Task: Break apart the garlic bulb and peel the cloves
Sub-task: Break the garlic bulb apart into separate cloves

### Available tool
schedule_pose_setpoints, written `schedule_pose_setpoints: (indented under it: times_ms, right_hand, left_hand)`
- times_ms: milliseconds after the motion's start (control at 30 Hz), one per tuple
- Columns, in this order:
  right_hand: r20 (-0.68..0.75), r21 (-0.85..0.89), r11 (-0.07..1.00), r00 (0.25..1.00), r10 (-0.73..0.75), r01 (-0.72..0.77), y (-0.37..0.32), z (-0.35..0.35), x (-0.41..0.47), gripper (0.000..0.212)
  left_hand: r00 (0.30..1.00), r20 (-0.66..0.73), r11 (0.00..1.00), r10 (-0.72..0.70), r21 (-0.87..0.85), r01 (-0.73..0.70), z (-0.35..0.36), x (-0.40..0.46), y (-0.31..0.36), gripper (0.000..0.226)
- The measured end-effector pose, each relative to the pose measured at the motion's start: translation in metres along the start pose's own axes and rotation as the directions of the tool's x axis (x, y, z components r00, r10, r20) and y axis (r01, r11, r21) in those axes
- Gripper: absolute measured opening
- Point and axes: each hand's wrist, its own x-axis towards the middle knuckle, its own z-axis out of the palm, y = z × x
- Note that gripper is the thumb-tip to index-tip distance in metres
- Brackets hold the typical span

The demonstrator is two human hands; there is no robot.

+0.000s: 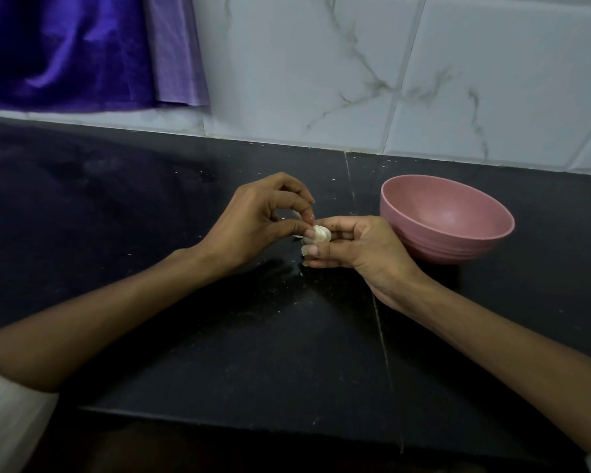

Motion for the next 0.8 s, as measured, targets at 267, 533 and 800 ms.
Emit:
schedule_pose_setpoints:
  times_ms: [267, 533, 800]
  right_hand:
    - [0.019, -0.014, 1.000, 1.000, -0.007, 0.007, -0.0006, -0.0007, 0.0000, 0.027]
    - [0.043, -0.061, 0.998, 0.999, -0.022, 0.024, 0.0001, -0.0002, -0.0004, 0.025]
    - [0.029, -0.080, 0.997, 1.000, -0.001, 0.004, -0.0005, 0.0002, 0.0001, 0.026]
  left_hand:
    - [1.000, -0.003, 1.000, 0.027, 0.014, -0.027, -0.0018, 0.0001, -0.0010, 0.009]
    - [0.996, 0.089, 1.000, 0.025, -0.016, -0.023, -0.0051, 0.0025, -0.0029, 0.007]
    - [0.989, 0.142, 0.998, 0.042, 0.043, -0.049, -0.0073, 0.0026, -0.0009, 0.019]
